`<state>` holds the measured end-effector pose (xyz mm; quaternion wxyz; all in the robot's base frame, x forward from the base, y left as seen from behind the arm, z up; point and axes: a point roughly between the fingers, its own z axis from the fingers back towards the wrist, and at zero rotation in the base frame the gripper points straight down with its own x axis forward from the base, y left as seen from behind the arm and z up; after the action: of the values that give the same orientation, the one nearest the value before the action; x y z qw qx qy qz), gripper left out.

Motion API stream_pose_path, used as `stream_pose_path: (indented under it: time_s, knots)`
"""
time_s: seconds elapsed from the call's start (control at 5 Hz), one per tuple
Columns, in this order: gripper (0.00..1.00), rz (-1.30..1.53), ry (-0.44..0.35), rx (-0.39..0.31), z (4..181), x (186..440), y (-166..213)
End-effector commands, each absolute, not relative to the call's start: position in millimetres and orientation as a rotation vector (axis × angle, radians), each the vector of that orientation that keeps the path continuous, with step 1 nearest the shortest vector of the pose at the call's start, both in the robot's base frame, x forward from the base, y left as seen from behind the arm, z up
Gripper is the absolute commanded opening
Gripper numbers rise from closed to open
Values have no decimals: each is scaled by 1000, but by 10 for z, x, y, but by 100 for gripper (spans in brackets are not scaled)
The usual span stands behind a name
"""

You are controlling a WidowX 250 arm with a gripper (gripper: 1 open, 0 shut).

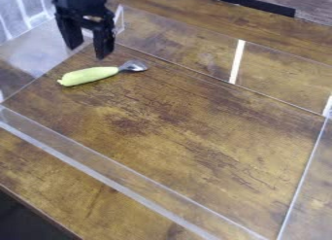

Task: Move the green spoon to the left

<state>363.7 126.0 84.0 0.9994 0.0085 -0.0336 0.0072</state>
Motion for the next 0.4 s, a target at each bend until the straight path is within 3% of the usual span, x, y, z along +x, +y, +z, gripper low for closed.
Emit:
stream_pose_path:
  time_s: [0.0,0.2]
  knots:
    - [100,27,-114,24,955,3674,1384]
    - [100,28,-96,14,857,3676,1396]
